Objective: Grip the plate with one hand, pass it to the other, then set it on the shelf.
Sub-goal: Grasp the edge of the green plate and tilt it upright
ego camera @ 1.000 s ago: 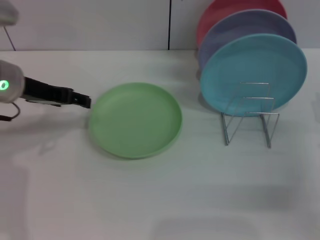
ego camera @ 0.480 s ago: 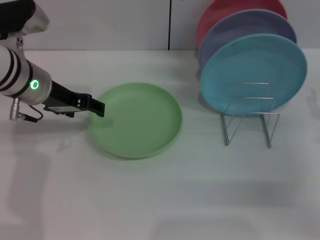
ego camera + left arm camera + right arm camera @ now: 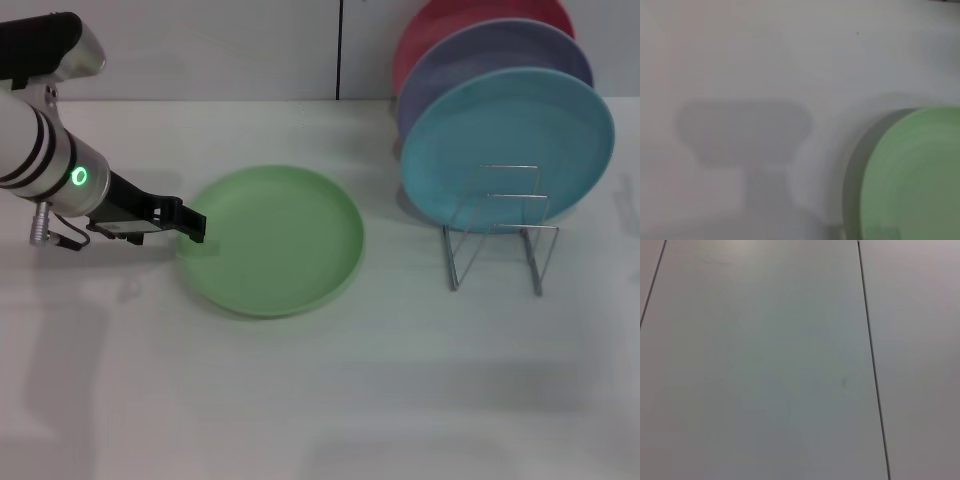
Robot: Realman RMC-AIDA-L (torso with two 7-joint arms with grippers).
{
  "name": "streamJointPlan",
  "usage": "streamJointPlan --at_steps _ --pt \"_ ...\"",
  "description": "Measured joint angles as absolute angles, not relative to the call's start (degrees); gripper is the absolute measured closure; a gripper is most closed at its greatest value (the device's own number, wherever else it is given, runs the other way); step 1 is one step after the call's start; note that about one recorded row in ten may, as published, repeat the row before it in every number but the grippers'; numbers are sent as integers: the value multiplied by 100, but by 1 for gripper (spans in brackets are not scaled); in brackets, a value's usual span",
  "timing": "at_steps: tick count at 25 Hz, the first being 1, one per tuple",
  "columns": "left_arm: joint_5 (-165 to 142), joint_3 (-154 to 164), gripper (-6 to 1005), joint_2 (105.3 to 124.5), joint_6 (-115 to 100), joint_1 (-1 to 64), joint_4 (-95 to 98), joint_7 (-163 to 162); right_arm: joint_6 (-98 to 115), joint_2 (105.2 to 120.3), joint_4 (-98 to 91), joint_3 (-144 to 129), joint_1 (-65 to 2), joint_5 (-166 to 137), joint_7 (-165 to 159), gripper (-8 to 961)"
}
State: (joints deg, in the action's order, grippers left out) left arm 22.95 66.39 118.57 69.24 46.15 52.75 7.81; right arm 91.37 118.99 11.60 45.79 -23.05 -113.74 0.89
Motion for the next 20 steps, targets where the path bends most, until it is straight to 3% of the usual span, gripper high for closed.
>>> streamJointPlan --at_steps 20 --pt "2338 6684 236 11874 6671 4763 4785 819 9141 11893 1141 4579 -2330 -11349 88 260"
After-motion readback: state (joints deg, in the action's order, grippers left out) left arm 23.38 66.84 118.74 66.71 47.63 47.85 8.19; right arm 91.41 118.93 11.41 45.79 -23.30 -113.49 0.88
